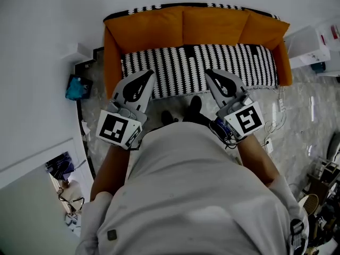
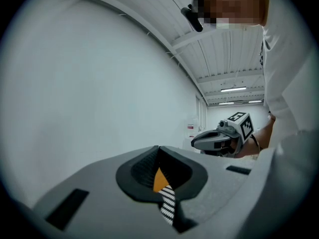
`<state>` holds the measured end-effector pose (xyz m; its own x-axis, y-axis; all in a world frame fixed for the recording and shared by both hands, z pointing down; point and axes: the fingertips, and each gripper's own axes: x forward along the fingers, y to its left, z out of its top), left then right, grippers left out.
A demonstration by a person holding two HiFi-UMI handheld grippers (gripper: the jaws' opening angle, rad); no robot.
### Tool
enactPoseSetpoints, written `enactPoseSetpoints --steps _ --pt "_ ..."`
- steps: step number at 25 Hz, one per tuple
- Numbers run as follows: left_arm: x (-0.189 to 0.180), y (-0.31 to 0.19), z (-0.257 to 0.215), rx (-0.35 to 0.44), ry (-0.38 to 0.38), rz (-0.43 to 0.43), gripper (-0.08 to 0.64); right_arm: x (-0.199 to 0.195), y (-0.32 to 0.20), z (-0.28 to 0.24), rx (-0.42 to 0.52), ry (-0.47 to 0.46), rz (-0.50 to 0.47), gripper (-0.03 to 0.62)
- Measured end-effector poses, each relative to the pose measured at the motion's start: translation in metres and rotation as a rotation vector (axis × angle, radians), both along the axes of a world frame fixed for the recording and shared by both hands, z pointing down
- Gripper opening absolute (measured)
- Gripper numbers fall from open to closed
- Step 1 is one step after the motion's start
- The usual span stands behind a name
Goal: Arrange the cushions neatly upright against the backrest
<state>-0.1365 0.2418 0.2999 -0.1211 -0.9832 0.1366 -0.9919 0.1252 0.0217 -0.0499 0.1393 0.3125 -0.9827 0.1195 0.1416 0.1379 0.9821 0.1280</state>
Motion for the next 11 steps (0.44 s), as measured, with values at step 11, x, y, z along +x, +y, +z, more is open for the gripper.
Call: enactPoseSetpoints --steps 11 --pt "-0.001 0.027 -0.002 0.029 0.011 0.019 0.009 -0.002 0.033 -0.006 0.016 -0.001 0.009 0.026"
